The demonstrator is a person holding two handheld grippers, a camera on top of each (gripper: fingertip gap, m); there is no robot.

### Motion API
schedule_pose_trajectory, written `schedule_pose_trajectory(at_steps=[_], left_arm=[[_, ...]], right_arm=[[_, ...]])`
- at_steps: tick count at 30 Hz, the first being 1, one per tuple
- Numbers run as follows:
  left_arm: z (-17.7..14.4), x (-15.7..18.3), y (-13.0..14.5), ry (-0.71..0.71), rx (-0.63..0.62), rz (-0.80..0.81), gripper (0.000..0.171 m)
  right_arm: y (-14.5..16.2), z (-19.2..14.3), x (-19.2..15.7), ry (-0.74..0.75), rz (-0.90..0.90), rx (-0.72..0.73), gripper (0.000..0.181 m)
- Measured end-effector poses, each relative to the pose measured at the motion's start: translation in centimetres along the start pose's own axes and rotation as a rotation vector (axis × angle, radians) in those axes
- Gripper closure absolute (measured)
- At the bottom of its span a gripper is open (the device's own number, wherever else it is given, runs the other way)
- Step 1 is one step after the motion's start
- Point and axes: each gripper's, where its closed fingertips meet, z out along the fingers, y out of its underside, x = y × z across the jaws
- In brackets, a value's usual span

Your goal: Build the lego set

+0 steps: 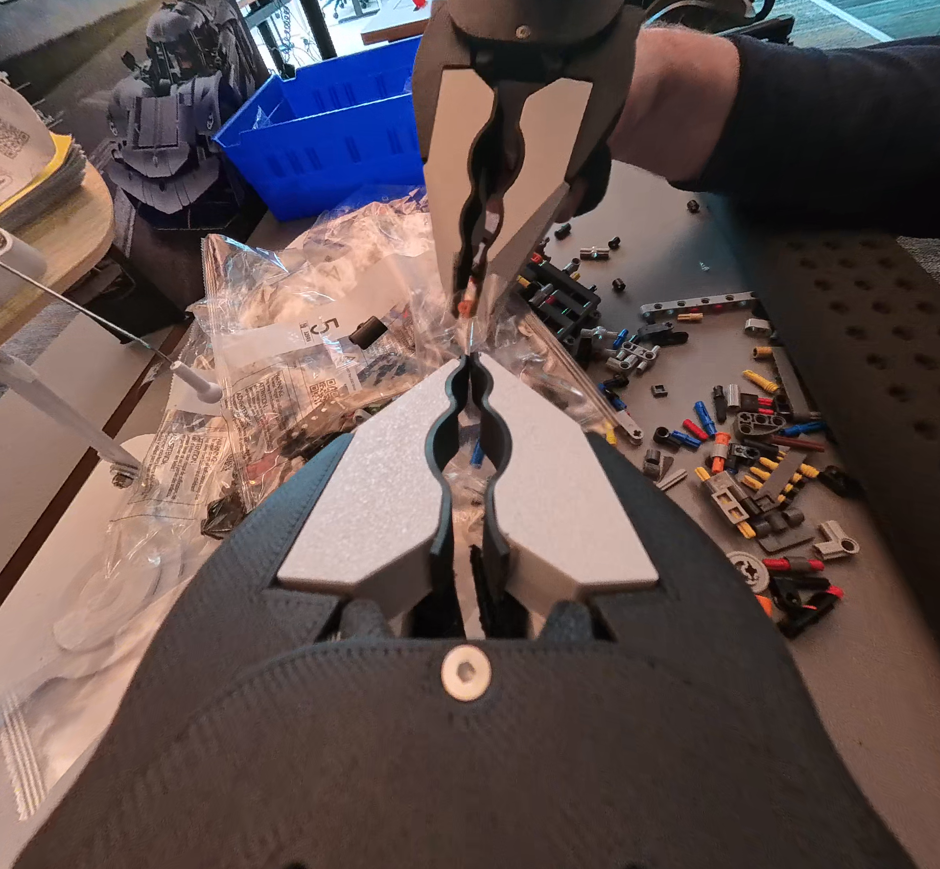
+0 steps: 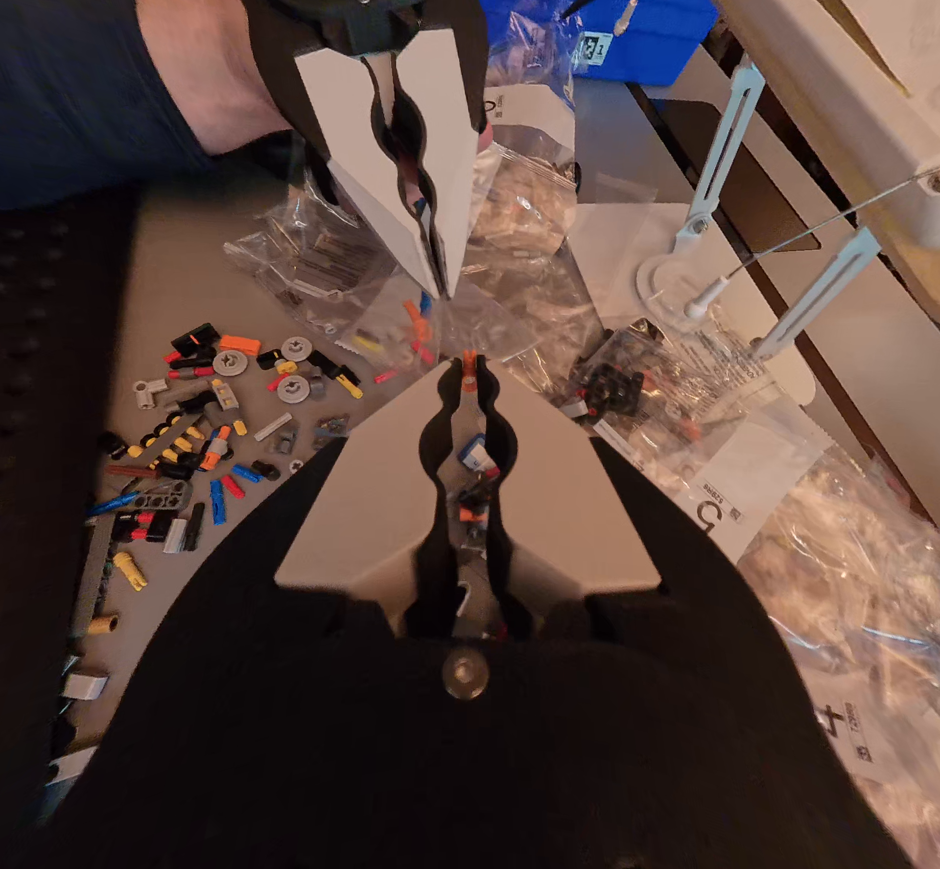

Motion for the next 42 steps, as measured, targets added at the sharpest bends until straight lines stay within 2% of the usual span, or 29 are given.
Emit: schedule_pose_trajectory(at_steps=[9,18,28,34,38,42], left_arm=[[0.1,0.0,-0.2,0.003,0.019,-0.010,0.171],[0.4,0.1,-0.3,0.005,0.024,-0.009,0.171],[0.1,-0.1,-1.0,-0.003,0.070,-0.017,0.171],[0.0,-0.3,-1.2,-0.016,0.084,-0.011,0.171],[0.1,-0.3,-1.3,-0.019,0.083,-0.005,0.171],[0.1,-0.1,-1.4,-0.014,0.084,0.004,0.171]], right_arm=[[-1.1,-0.3,-0.6,-0.028,0.007,0.052,0.178],[-0.4,0.8,-0.8,-0.029,0.023,0.018,0.175],[-1.6,-0.4,0.7,0.043,0.045,0.090,0.167],[-1.1,-1.3,2.8,0.116,0.148,0.095,0.161],[-0.2,-0.6,2.0,0.036,0.217,0.064,0.152],[-0.1,-0.1,1.3,-0.014,0.227,0.061,0.154]])
